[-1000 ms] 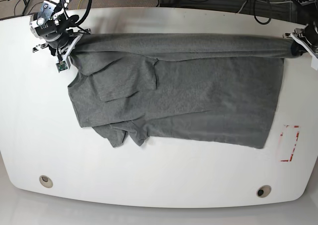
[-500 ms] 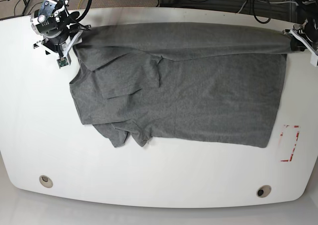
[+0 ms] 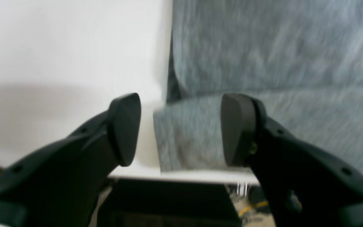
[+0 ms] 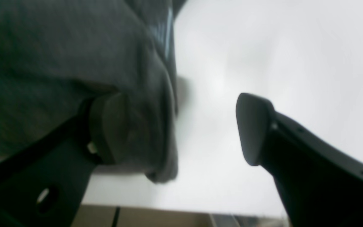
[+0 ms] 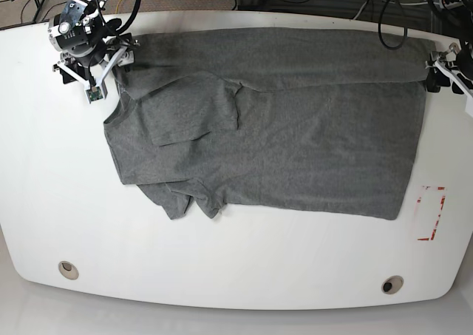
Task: Fold the T-shirt properly
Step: 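Open both grippers and release the T-shirt edge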
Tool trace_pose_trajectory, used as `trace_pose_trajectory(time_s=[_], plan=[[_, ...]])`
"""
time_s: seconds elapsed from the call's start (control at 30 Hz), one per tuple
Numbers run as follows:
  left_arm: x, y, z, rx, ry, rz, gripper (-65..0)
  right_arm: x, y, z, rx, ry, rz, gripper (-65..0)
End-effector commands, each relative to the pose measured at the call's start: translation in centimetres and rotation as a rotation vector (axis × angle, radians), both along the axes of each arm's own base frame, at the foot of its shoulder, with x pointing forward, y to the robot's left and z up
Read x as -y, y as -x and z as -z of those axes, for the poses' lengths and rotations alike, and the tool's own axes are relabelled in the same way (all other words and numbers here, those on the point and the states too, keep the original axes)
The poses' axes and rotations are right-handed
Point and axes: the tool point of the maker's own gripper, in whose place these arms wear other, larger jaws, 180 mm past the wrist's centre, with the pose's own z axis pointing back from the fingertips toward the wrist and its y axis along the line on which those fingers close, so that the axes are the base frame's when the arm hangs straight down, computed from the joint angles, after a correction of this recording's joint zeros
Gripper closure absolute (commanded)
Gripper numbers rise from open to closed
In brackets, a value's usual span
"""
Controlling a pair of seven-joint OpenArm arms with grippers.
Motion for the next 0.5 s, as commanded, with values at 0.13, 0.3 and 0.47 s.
trace_pose_trajectory(time_s=[0.13,0.3,0.47], plan=[[0.2,-4.0,-4.3,0.162,-0.034,0.031,-37.9,-0.8,-3.3,-2.4,0.133,-0.053,-0.013,-50.3],[0.9,-7.2,-6.4,0.258,-0.027,0.045,-37.9,-0.7,-6.2,-4.0,0.202,-0.051,-0.013,-50.3],[2.2,-9.9,-7.8,0.311,-0.043,0.086,-37.9,-0.4,-9.1,-4.5,0.237,-0.057,0.0,-50.3]])
